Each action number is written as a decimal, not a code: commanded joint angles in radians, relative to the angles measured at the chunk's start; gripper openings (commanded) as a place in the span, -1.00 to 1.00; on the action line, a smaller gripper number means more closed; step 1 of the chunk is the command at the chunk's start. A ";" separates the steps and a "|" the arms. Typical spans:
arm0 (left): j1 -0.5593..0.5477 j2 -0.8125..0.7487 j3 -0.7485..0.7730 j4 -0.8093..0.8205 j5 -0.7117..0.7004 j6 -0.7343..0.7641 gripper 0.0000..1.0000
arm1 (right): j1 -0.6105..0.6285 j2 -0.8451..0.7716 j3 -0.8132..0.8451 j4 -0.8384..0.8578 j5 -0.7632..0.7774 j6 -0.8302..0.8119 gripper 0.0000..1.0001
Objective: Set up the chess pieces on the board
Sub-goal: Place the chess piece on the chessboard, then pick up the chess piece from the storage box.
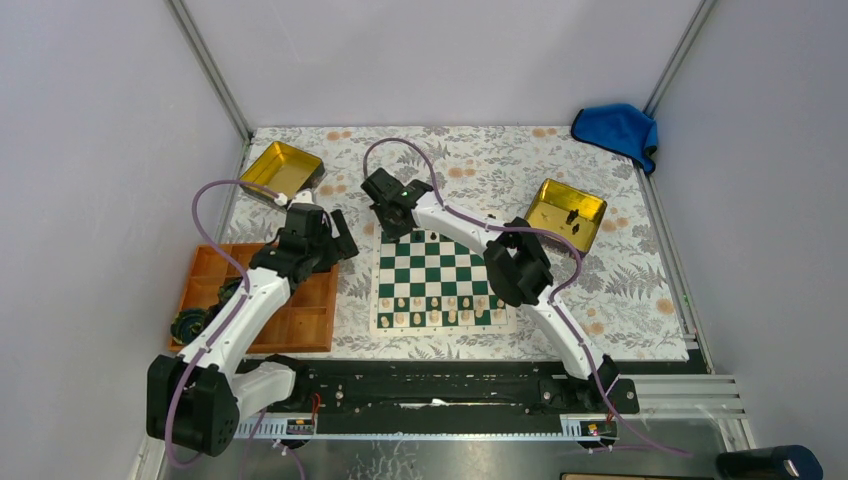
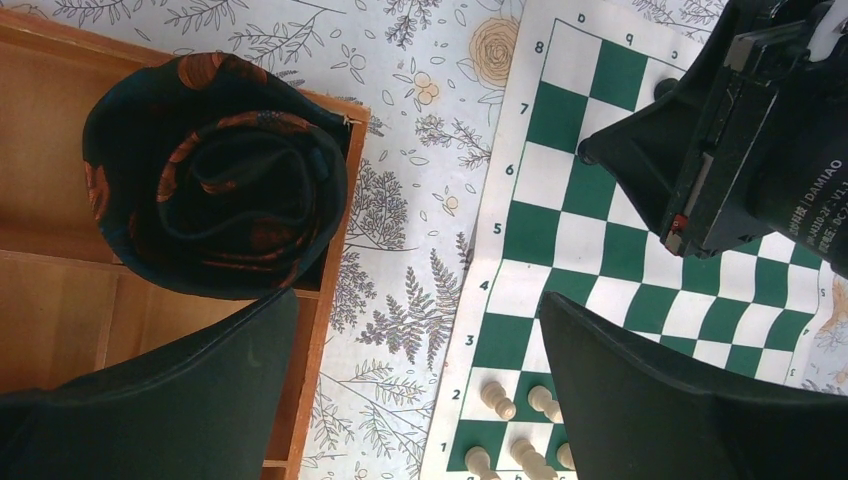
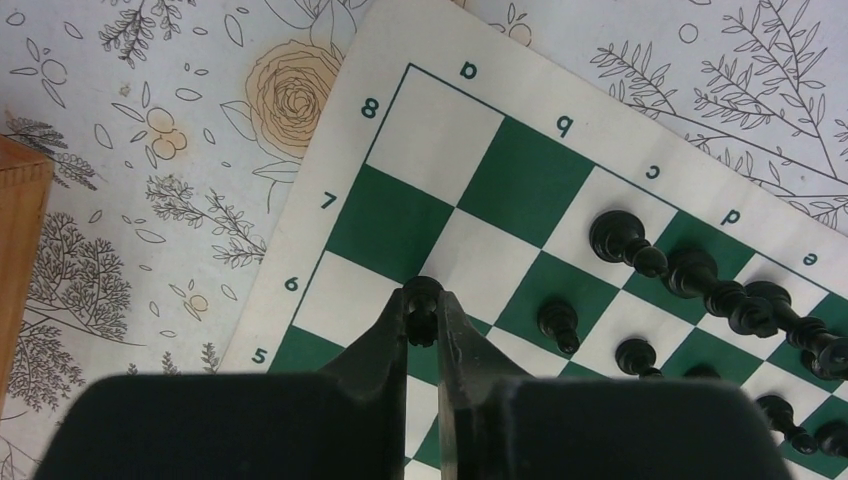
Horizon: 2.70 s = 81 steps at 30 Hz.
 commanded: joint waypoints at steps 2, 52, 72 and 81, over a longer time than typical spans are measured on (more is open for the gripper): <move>-0.003 0.014 -0.002 0.002 0.019 0.023 0.97 | 0.010 0.001 -0.008 0.035 0.015 -0.021 -0.66; -0.276 0.507 0.371 0.080 -0.085 0.078 0.95 | -0.569 -0.799 -0.781 0.227 0.227 0.116 -0.24; -0.281 0.563 0.396 0.079 -0.080 0.090 0.96 | -0.803 -0.600 -0.798 0.240 0.189 0.151 -0.27; -0.281 0.584 0.423 0.071 -0.073 0.102 0.96 | -0.839 -0.537 -0.760 0.251 0.195 0.146 -0.27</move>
